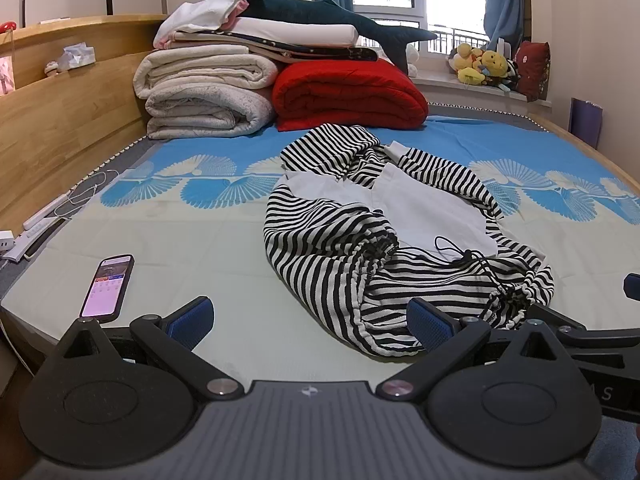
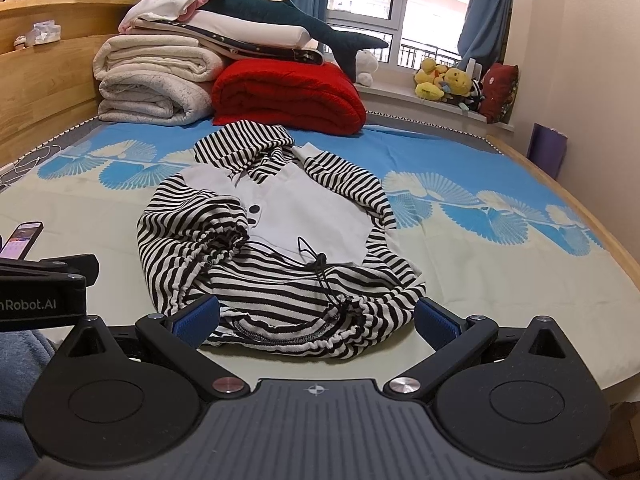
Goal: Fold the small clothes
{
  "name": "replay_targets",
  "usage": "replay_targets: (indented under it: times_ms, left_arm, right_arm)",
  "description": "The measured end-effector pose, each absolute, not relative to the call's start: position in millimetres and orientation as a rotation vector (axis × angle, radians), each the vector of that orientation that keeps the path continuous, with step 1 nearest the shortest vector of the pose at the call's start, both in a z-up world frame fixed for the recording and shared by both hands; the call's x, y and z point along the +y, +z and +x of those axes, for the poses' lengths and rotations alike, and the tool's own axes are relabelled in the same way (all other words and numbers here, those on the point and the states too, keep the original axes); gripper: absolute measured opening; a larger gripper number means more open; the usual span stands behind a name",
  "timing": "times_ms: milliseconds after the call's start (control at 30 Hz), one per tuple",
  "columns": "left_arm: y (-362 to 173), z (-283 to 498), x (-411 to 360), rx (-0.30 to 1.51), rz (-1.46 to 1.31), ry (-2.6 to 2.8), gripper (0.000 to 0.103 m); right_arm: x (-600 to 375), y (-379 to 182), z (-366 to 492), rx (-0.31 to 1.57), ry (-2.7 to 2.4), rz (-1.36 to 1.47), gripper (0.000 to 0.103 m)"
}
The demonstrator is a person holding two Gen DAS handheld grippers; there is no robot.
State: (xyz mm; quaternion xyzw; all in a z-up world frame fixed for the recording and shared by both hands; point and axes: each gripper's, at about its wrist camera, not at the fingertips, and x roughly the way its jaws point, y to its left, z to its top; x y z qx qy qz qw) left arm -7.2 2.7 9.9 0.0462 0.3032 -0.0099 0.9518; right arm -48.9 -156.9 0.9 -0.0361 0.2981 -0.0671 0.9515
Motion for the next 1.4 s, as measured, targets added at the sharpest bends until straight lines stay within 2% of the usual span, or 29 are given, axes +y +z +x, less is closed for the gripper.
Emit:
replay_targets:
  times_ms: [600,733,933,1067,1200,1267,1400]
  left_arm:
    - [-2,7,2,0.647,0.098,-0.027,0.102]
    - [-7,26,7,0.659,0.085,-0.025,0.103]
    - [-5,91,30,0.609,0.033,0.030,0.103]
    - [-14,156,39,0.543,0.018,0.071,0.103]
    - [-42,221,42,0.518,0.035,0.123,0.103]
    - [-57,245,48,0.526,0.018,0.149,0.103]
    - [-71,276,66,0.653,-0.047,0.127,0.103]
  right_arm:
    - [-162,-10,-38,0.649,-0.132,-0.045,0.102]
    - [-176,-18,-21,0.708,-0.112,0.042,0.102]
    - [-212,-16,26,0.696,-0.123,0.112,0.102]
    - [-244,-11,95,0.591,-0.176,0.105,0.102]
    - [-263,-28,211,0.522,-0.158,0.012,0.102]
    - [-266,-43,274,0.557,-0.122,-0.004,0.102]
    - [-260,-83,399,0.655,-0.121,0.019,0.102]
